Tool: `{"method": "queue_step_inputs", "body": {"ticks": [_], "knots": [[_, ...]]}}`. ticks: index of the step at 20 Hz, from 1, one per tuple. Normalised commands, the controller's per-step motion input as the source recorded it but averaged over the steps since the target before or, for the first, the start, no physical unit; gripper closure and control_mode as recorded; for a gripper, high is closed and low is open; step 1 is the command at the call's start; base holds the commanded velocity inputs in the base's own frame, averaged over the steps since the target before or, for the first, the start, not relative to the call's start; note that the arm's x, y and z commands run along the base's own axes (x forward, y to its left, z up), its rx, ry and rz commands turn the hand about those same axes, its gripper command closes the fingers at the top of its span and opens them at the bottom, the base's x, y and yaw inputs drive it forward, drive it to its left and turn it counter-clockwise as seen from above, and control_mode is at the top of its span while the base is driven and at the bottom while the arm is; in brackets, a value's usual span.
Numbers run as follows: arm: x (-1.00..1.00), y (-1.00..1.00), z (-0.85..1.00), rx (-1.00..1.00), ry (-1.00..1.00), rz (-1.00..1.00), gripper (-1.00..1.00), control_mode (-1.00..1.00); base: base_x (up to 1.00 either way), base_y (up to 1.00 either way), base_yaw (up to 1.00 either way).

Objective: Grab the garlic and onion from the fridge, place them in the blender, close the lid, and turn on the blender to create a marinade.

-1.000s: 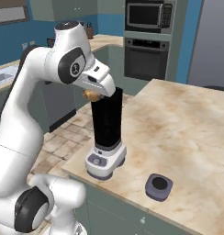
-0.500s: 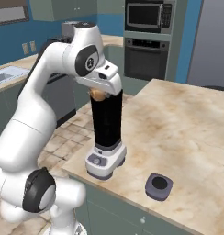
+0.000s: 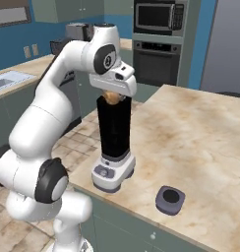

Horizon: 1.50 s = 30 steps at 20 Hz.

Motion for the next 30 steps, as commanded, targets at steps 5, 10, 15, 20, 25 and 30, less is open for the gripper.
{"method": "queue_step_inputs", "body": {"ticks": [5,10,15,20,25,30], "knots": [[0.29,-0.01,-0.81,0.00,0.00,0.00,1.00,-1.00,0.00,0.00,0.00],[0.02,-0.01,-0.67,0.00,0.02,0.00,1.00,-1.00,0.00,0.00,0.00],[0.02,0.00,-0.54,0.00,0.06,0.00,-1.00,-1.00,0.00,0.00,0.00],[0.00,0.00,-0.08,0.01,0.01,0.00,-1.00,-1.00,0.00,0.00,0.00],[-0.01,0.00,0.02,0.01,0.00,0.00,-1.00,-1.00,0.00,0.00,0.00],[-0.47,0.00,0.39,0.00,-0.10,0.00,-1.00,-1.00,0.00,0.00,0.00]]}}
